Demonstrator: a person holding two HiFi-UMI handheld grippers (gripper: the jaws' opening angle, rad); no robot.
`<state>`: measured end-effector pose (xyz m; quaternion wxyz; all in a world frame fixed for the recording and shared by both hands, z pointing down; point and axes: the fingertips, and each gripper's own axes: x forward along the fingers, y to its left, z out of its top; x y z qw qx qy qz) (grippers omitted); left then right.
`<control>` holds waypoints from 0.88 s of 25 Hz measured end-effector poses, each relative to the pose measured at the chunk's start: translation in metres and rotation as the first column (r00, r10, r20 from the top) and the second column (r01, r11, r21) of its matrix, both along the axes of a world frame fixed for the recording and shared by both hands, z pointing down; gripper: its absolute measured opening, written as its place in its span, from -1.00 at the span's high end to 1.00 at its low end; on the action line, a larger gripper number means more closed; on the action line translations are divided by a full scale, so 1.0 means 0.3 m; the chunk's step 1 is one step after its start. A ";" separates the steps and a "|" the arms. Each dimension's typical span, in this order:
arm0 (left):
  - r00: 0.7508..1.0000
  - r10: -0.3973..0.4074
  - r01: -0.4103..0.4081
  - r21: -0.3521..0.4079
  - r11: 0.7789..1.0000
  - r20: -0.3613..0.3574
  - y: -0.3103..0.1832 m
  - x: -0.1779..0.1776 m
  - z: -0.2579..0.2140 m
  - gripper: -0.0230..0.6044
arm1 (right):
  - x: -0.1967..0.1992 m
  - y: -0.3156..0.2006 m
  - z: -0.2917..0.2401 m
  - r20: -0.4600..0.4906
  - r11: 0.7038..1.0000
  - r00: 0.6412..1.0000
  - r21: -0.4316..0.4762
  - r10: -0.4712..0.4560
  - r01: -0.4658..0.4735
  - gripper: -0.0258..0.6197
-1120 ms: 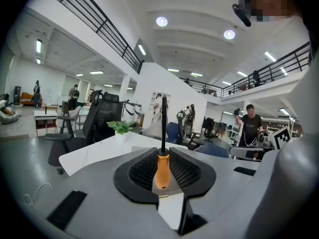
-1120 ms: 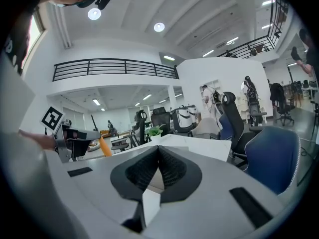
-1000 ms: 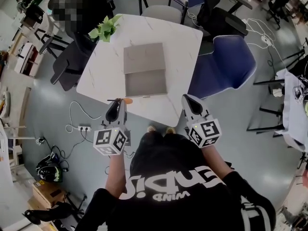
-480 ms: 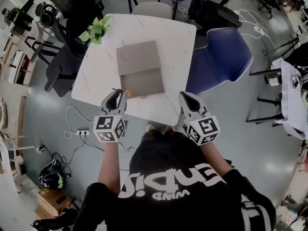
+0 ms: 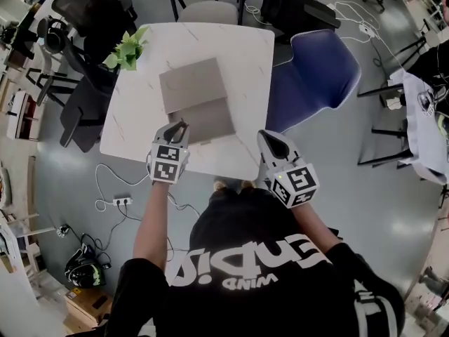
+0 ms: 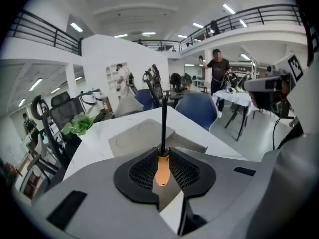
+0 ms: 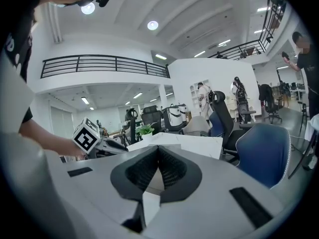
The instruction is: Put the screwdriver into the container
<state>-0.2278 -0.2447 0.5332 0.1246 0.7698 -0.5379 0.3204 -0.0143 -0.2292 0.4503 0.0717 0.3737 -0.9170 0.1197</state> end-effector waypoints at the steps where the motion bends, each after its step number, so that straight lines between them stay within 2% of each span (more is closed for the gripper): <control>1: 0.999 0.022 -0.022 -0.011 1.000 0.032 -0.010 0.004 0.018 0.66 | 0.005 -0.001 0.001 -0.001 1.000 1.000 -0.001 0.006 -0.006 0.88; 5: 0.981 0.111 -0.101 -0.072 0.992 0.160 -0.031 0.021 0.075 0.66 | 0.023 -0.002 0.004 -0.003 1.000 1.000 -0.003 0.029 -0.029 0.88; 9: 0.951 0.204 -0.171 -0.154 0.973 0.231 -0.050 0.050 0.143 0.66 | 0.037 0.000 0.012 -0.003 0.999 0.999 -0.008 0.048 -0.048 0.88; 15: 0.934 0.271 -0.218 -0.228 0.949 0.234 -0.075 0.094 0.229 0.66 | 0.067 0.002 0.023 -0.002 0.997 0.997 -0.015 0.082 -0.082 0.88; 22: 0.929 0.299 -0.243 -0.249 0.938 0.219 -0.107 0.130 0.260 0.66 | 0.114 0.002 0.034 -0.005 0.991 0.991 -0.028 0.132 -0.132 0.88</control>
